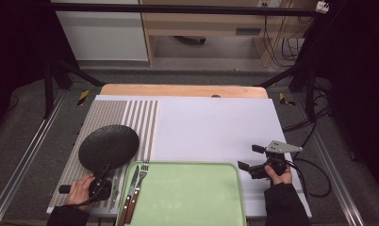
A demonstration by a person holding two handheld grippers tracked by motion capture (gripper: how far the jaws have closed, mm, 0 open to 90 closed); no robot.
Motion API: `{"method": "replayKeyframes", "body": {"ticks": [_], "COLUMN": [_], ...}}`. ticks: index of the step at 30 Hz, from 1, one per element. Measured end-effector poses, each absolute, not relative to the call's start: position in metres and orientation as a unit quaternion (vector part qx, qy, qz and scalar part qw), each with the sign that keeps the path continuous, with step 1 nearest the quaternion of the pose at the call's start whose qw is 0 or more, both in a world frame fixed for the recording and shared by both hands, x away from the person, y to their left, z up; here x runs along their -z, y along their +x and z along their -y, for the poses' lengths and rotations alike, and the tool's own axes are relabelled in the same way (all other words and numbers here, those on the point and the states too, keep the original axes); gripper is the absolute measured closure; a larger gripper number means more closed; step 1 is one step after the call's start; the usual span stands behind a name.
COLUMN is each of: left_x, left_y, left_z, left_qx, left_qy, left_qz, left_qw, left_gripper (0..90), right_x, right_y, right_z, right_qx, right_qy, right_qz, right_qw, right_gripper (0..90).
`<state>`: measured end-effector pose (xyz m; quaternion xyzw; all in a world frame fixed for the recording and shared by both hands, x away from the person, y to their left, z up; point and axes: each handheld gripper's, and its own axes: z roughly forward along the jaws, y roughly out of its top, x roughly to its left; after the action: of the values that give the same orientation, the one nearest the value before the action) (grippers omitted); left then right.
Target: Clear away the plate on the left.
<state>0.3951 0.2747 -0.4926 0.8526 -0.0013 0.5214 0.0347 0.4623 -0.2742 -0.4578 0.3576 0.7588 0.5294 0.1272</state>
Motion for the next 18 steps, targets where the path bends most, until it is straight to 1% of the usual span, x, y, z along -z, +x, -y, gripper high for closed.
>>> {"method": "replayKeyframes", "body": {"ticks": [18], "left_x": [0.4845], "left_y": [0.3966], "left_z": [-0.2761], "left_qx": [-0.512], "left_qy": [0.859], "left_qz": [-0.002], "left_qw": [0.030], "left_gripper": [86.3], "right_x": [0.4584], "right_y": [0.4623], "right_z": [0.2734], "right_qx": [-0.529], "right_qy": [0.357], "right_qz": [-0.759], "right_qw": [0.126], "right_gripper": [0.4]}}
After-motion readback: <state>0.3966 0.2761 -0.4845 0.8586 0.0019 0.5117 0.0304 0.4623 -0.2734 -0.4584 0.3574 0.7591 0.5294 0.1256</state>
